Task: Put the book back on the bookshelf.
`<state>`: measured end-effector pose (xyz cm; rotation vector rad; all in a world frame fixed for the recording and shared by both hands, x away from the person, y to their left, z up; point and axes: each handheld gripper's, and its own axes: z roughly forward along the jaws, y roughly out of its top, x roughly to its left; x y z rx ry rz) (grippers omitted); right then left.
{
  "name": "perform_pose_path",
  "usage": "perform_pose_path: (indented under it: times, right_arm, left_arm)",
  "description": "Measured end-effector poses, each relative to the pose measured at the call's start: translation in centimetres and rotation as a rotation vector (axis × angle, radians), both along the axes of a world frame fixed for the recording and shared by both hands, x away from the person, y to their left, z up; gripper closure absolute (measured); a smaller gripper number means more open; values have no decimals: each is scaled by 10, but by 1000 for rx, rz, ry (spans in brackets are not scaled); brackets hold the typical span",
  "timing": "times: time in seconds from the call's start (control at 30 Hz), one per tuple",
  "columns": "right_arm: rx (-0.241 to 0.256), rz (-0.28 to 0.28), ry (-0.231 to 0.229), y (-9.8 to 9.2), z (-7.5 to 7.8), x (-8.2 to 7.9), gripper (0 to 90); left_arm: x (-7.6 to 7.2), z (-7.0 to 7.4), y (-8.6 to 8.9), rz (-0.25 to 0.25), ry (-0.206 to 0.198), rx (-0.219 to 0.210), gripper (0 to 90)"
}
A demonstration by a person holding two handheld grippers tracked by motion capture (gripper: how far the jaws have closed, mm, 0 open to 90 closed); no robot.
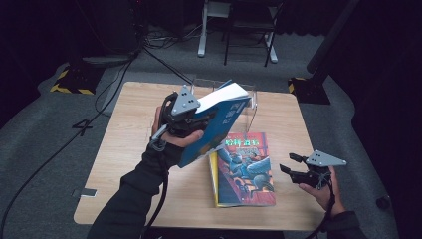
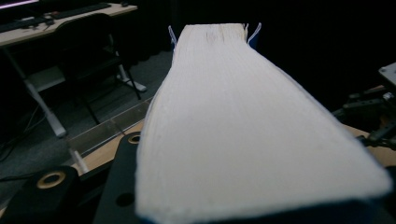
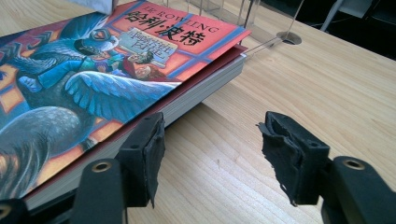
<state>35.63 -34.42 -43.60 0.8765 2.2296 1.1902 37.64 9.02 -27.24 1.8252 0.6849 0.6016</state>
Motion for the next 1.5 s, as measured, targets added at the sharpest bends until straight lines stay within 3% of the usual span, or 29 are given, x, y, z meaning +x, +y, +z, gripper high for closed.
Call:
perform_pose_path:
  times: [0.13, 0.3, 0.5, 0.87, 1.07, 1.2, 1.33, 1.5]
  right_arm:
    - [3, -10, 4, -1, -2, 1, 378]
    - [-10, -19, 26, 0, -9, 4, 353]
    - [-20, -8, 45, 4, -15, 6, 351]
    - [-31, -2, 55, 6, -18, 6, 352]
    - [-29, 10, 54, 8, -19, 5, 353]
    - [-25, 12, 49, 7, -19, 5, 368]
    - [-26, 13, 45, 7, -18, 5, 373]
    - [-29, 17, 45, 8, -18, 5, 371]
  left_arm:
    - [3, -3, 11, 46, 1, 2, 605]
    - [16, -10, 30, 111, 21, -44, 605]
    - [29, -11, 36, 155, 23, -77, 605]
    - [55, -13, 21, 264, 13, -89, 605]
    - [75, -22, 7, 323, 7, -54, 605]
    - [87, -26, 5, 341, 21, -60, 605]
    - [95, -30, -4, 374, 11, -31, 605]
    - [100, -37, -11, 376, 16, -27, 604]
